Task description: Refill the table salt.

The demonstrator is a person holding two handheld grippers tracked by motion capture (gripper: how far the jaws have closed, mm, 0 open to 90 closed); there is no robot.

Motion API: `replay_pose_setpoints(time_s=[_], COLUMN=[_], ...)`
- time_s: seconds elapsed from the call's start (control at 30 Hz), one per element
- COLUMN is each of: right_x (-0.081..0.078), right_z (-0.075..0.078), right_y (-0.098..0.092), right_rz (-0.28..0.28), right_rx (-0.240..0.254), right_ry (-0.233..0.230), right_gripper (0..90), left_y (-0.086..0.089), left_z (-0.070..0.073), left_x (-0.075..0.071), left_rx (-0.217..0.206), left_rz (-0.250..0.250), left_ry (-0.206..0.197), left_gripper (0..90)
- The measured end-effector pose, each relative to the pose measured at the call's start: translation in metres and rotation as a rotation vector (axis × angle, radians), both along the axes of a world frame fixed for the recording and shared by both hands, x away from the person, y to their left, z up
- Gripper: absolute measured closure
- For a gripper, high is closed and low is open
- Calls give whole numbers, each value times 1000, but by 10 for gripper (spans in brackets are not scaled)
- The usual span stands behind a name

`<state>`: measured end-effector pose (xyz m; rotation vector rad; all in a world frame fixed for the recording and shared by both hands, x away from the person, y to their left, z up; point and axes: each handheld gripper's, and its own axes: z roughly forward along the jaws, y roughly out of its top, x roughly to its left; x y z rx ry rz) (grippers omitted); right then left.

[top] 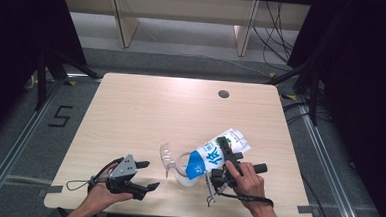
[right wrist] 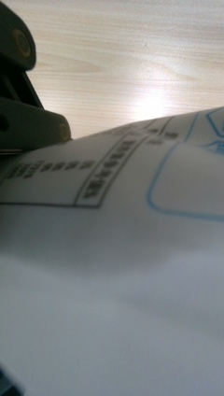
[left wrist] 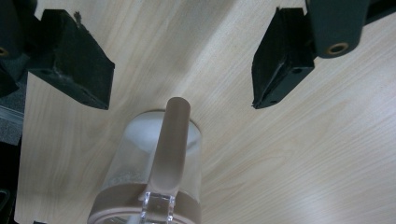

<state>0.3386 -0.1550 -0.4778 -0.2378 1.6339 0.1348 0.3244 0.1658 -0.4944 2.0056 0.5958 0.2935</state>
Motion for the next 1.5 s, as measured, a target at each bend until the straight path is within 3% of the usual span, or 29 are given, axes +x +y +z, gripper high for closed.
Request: replay_pose_setpoints(time_s=[0.1,0.13,0.2,0.23,0.27,0.37,0.5,0.67,0.7,0.73,0.8,1.5], right_x=[0,0,-2,-2,-1,-2,1,1,0,-2,-3,-3], right_z=[0,1,3,3,0,-1,4,4,1,0,3,4], right_y=[0,0,-2,-2,-1,-1,1,2,0,0,-1,0], right_rz=[-7,4,-36,-32,-15,-26,25,25,7,-23,-49,-36], right_rx=[3,-5,-45,-43,-1,8,-57,-54,-16,-9,-55,-56], right_ry=[11,4,9,6,7,10,-21,-19,-1,16,16,-1], right_gripper=[541,541,541,541,541,542,544,545,546,546,546,548], left_y=[0,0,0,0,0,0,0,1,0,0,0,0], left_z=[0,0,0,0,0,0,0,0,0,0,0,0], left_x=[0,0,0,0,0,0,0,0,0,0,0,0], left_rx=[8,10,10,2,1,13,4,13,10,10,2,10], left_rz=[-2,-2,-1,-1,-1,-2,-1,-2,-2,-2,-1,-2], left_ry=[0,-1,-1,3,2,-1,2,-1,-1,0,2,-1], left_gripper=[207,207,207,207,207,207,207,207,207,207,208,207])
